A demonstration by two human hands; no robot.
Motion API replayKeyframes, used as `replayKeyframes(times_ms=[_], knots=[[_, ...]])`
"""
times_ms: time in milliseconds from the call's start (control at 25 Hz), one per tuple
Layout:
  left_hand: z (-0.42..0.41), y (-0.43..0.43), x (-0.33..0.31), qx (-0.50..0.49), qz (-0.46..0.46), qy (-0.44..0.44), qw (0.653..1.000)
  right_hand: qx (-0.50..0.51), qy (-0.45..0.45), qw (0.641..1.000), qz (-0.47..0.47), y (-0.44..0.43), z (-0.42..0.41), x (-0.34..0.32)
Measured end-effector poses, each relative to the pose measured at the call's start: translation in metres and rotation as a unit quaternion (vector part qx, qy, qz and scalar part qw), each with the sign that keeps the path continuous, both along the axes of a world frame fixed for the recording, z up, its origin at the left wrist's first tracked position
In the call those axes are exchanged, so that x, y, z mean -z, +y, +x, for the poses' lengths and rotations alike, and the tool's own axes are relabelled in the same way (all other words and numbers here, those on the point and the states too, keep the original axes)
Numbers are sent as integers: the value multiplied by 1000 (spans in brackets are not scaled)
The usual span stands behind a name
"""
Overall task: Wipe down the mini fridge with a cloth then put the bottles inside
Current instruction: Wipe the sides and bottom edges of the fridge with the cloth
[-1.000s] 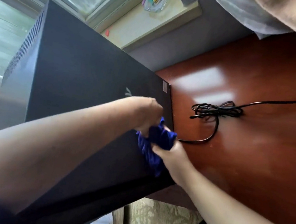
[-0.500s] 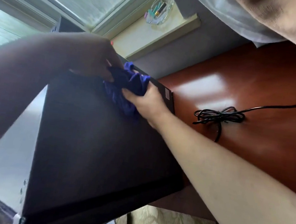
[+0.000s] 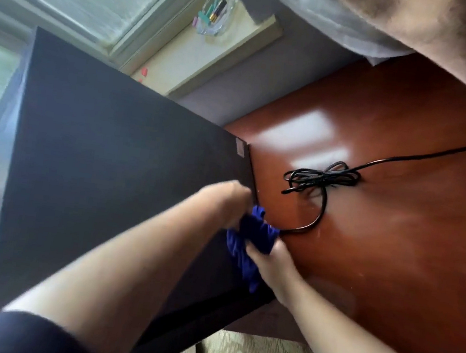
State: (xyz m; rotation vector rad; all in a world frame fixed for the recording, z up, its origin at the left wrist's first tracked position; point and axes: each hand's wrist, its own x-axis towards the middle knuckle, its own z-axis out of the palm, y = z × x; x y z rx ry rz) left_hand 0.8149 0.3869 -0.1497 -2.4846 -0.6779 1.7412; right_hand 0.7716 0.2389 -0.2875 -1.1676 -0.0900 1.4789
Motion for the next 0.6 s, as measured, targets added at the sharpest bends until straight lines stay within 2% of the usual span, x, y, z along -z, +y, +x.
replayKeyframes(times_ms=[120,240,400,600], knots=[[-11,-9,30,-33,-19,9,999,4,-39,999,-13,-18,-13,17],[-4,13,30,-21,-41,-2,999,11,-77,997,-27,1,-13,21],[17,69,20,-21,10,-63,998,11,-127,992,-10,64,18,19],[37,126,41,6,99,-140,985,1,-131,991,37,148,69,38]])
